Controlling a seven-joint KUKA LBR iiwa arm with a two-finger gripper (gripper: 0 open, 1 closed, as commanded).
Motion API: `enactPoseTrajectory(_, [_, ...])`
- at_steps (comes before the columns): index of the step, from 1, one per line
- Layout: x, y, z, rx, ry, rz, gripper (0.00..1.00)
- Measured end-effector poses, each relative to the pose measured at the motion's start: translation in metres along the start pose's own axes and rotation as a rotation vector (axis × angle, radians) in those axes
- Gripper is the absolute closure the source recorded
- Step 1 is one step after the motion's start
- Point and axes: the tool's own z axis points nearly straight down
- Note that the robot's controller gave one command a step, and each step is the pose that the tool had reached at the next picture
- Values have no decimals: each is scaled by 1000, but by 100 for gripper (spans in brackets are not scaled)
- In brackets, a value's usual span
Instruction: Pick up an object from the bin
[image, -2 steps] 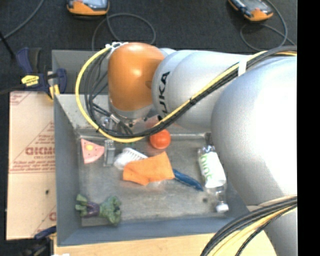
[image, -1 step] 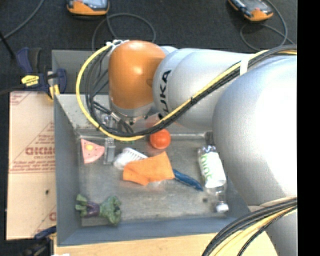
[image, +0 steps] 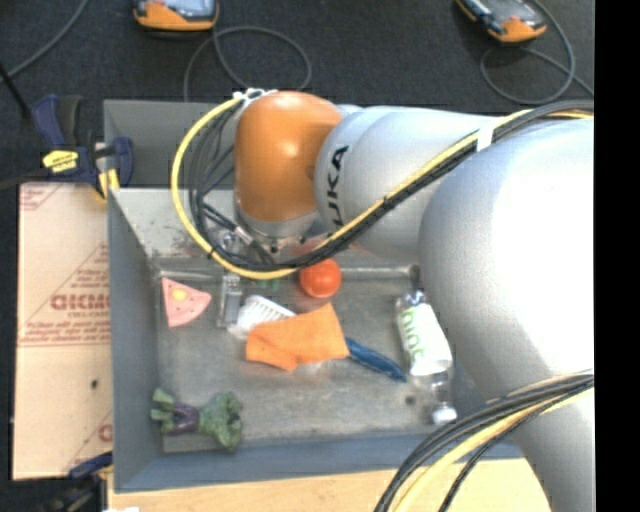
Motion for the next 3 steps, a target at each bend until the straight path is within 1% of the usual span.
enactPoseTrajectory(1, [-8,-17,47,4,0,1,0])
enactPoseTrajectory(2, [16,-43,62,2,3,-38,0])
enactPoseTrajectory(3, [25,-127,42,4,-1,-58,100])
